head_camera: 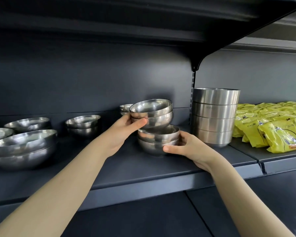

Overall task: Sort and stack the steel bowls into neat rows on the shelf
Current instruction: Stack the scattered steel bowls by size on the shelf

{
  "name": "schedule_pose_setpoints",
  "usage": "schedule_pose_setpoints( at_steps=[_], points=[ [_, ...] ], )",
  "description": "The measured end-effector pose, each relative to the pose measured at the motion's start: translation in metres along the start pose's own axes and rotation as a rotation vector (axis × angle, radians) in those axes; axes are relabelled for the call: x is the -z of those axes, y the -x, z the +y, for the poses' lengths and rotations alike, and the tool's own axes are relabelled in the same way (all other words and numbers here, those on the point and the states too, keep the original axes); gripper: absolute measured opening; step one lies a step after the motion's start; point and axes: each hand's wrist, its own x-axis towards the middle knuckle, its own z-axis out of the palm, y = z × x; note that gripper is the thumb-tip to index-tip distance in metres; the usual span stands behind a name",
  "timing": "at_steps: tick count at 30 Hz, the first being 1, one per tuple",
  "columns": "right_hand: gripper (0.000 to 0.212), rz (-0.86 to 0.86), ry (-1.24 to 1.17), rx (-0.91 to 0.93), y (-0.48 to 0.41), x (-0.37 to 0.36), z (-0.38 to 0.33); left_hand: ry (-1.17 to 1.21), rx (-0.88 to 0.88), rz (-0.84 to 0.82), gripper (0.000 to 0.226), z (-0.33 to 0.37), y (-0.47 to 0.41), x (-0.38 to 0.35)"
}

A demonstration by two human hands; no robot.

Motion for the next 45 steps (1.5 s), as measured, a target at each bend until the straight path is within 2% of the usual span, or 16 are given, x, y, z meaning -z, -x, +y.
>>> schedule_pose_setpoints(
  at_steps=[3,13,17,21,26,29,32,36,38,42,45],
  points=[
    [0.080,-0.004,0.006,0.019,-0.002,-0.001,0.001,-0.035,0.001,-0.022,0.020,-0.002,-0.001,-0.007],
    [0.080,0.000,0.003,0.032,-0.001,-0.001,0.001,-0.110,0.008,-0.093,0.017,-0.005,0.003,-0.010],
    [0.078,0.003,0.012,0.036,0.000,-0.001,0.001,-0.060,0.019,-0.098,0.017,-0.004,0.004,-0.011],
    [0.077,0.006,0.029,0.032,0.001,-0.002,0.000,0.036,0.074,-0.088,0.034,-0.005,0.003,-0.012],
    [0.075,0.004,0.034,0.033,0.001,-0.002,0.000,0.126,0.100,-0.079,0.018,-0.007,0.001,-0.013],
    [0.075,0.013,0.042,0.033,0.001,-0.002,0.000,0.174,0.085,-0.087,0.033,-0.005,0.000,-0.013],
    [0.077,0.013,0.045,0.028,0.001,-0.002,0.000,0.223,0.044,-0.007,0.047,-0.003,-0.003,-0.014],
    [0.077,0.015,0.049,0.026,0.001,-0.002,0.000,0.120,-0.018,0.029,0.017,-0.001,-0.003,-0.015],
    [0.077,0.020,0.055,0.026,0.001,-0.003,-0.001,0.101,-0.027,0.042,0.010,0.000,-0.002,-0.016],
    [0.075,0.022,0.065,0.033,0.003,-0.003,-0.001,0.082,-0.021,0.067,0.004,0.001,-0.004,-0.017],
    [0.075,0.022,0.063,0.029,0.004,-0.003,-0.001,0.095,-0.011,0.066,0.012,-0.001,-0.005,-0.017]
  ],
)
